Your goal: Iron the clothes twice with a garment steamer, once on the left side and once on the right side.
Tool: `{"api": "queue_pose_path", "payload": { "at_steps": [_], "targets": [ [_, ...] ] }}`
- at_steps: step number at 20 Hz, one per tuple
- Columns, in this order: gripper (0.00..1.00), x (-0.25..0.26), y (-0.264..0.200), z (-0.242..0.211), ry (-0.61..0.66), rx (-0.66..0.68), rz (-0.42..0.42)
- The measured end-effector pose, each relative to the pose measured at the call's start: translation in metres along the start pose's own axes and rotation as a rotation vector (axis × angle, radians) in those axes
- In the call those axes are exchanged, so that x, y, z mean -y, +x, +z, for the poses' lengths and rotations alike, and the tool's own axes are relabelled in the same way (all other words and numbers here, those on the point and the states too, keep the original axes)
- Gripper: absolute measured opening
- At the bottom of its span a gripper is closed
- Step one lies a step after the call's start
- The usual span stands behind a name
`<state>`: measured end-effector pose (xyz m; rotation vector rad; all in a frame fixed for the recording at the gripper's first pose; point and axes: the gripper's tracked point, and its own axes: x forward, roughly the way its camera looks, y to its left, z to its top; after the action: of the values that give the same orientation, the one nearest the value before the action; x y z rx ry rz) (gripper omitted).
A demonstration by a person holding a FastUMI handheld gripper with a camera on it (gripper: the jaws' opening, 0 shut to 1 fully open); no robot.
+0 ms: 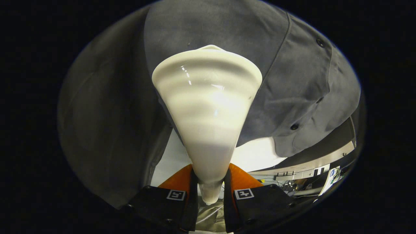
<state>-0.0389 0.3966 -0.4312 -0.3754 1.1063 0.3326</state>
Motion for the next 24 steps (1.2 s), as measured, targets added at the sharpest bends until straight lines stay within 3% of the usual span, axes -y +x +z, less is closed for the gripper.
{"api": "queue_pose_path", "payload": {
  "at_steps": [6, 14, 24],
  "targets": [
    [0.41, -0.003, 0.006, -0.013, 0.003, -0.026, 0.028],
    [0.41, -0.004, -0.029, -0.016, 0.018, -0.003, 0.085],
    [0.41, 0.059, -0.098, -0.008, 0.112, 0.111, 0.08]
  ]
}}
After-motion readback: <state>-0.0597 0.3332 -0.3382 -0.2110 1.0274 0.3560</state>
